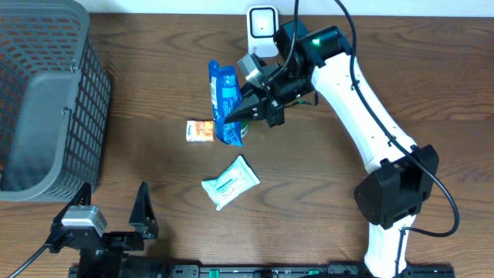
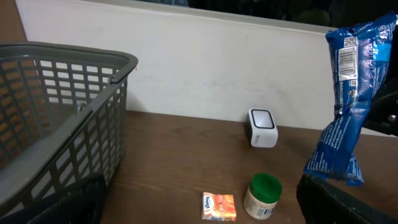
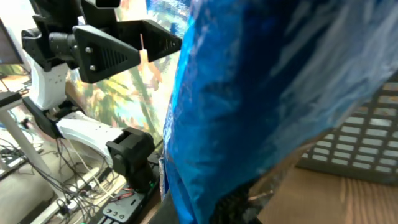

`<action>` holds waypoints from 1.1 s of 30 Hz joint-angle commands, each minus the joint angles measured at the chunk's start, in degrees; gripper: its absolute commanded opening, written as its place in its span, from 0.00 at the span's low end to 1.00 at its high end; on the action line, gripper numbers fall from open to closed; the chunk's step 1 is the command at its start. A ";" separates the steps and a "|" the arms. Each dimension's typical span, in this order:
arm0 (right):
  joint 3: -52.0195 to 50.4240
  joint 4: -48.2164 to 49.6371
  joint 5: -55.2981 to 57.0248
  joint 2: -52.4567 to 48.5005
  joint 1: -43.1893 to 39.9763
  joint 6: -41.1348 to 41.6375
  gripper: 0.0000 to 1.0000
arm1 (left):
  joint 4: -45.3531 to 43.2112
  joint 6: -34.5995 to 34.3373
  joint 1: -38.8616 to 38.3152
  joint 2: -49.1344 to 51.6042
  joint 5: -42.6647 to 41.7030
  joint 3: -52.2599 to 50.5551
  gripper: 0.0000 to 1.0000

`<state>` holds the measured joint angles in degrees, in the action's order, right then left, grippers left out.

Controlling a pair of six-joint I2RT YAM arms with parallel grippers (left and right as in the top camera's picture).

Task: Scan the item barcode
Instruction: 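Lift Oreo pack with right gripper and hold it at the white scanner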

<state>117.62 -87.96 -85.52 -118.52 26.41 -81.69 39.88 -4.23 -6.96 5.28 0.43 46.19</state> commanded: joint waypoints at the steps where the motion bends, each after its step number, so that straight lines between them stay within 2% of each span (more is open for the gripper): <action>1: 0.11 0.11 -3.96 0.55 0.70 1.53 0.01 | -0.02 0.76 -0.24 -0.61 0.74 -0.24 0.98; 15: 0.11 -0.15 -1.68 0.55 1.70 -0.17 0.01 | 0.50 0.79 -0.24 -0.61 0.74 -0.24 0.98; 21: 0.07 -0.37 4.57 0.55 0.68 -4.02 0.01 | 2.36 0.81 -0.24 -0.61 0.76 -0.24 0.98; 23: 0.07 -0.76 7.67 0.55 -0.50 -6.51 0.01 | 2.56 3.06 -0.24 -0.61 0.74 -0.24 0.98; 26: 0.07 -0.39 13.05 0.55 -2.78 -5.44 0.01 | 2.56 4.66 -0.24 -0.61 0.74 -0.24 0.98; 28: 0.09 2.05 13.35 0.55 -4.72 0.42 0.01 | 2.56 4.63 -0.24 -0.61 0.72 -0.24 0.98; 30: 0.09 12.37 16.17 0.55 -7.30 20.00 0.01 | 2.58 4.63 -0.24 -0.61 0.72 -0.24 0.98; 32: 0.09 27.52 26.47 0.55 -8.79 49.48 0.01 | 2.56 4.63 -0.24 -0.61 0.72 -0.24 0.98; 33: 0.09 32.44 32.39 0.55 -8.98 59.63 0.01 | 2.56 4.63 -0.24 -0.61 0.72 -0.24 0.98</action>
<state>116.97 -66.50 -67.05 -118.54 19.27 -63.72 42.50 -0.80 -6.96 5.28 0.43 46.19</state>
